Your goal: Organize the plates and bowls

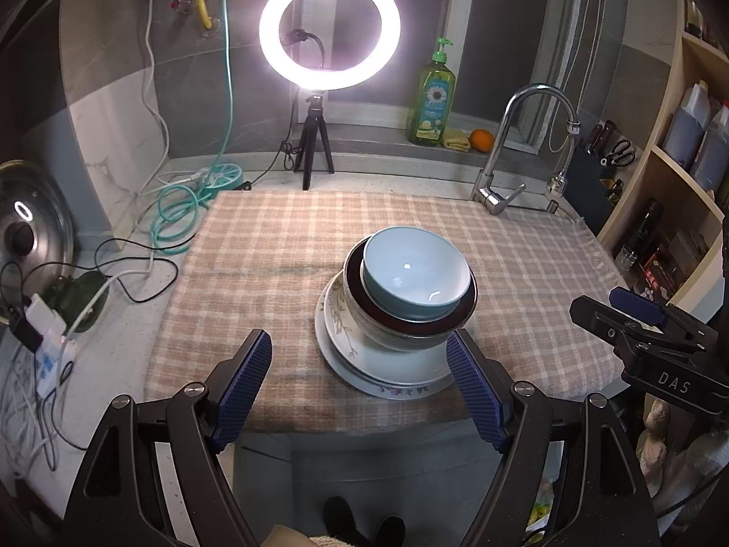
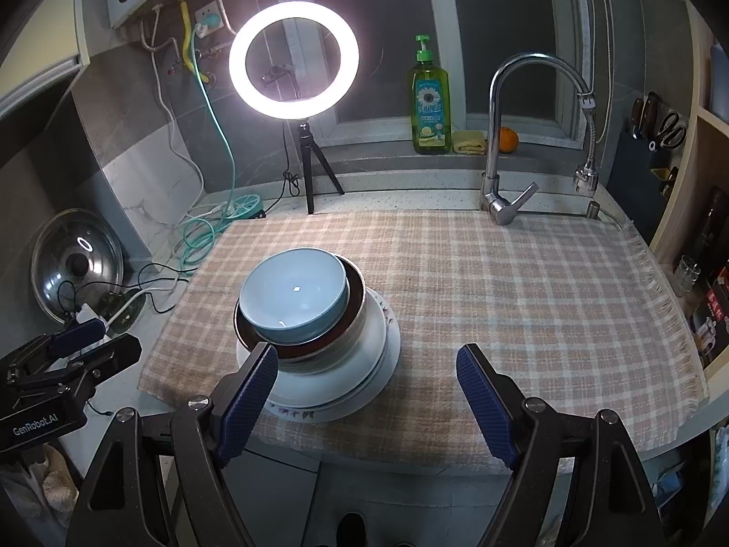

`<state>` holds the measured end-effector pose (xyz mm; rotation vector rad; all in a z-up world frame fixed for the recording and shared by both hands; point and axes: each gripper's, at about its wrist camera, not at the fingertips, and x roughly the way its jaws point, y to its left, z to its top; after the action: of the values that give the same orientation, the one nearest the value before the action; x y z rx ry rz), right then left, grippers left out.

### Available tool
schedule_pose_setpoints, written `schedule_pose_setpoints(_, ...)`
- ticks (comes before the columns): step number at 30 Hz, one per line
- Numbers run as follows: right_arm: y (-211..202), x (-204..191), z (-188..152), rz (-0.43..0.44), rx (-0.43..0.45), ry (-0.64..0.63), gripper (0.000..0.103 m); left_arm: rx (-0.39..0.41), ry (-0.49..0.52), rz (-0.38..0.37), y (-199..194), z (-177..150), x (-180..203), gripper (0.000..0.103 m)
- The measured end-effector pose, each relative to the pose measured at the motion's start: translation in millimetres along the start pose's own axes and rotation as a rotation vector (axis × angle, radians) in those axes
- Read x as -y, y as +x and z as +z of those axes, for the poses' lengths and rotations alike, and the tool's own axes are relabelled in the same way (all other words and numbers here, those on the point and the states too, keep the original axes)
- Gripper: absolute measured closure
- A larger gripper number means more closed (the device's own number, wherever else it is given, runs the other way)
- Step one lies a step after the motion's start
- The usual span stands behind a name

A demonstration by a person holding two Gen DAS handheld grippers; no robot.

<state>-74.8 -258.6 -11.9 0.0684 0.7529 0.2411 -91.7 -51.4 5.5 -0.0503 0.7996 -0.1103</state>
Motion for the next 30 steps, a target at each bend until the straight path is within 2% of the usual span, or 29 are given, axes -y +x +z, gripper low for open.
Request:
schedule_pose_setpoints(21,7,1,1,-0.004,-0.012,-0.014,0.025,-0.011,-0.021,0.019,4,2,-2,0.024)
schedule_pose_setpoints(30,11,4,1,-0.004,-0.026,-0.011,0.025,0.015,0.003,0.021,4,2,1,0.024)
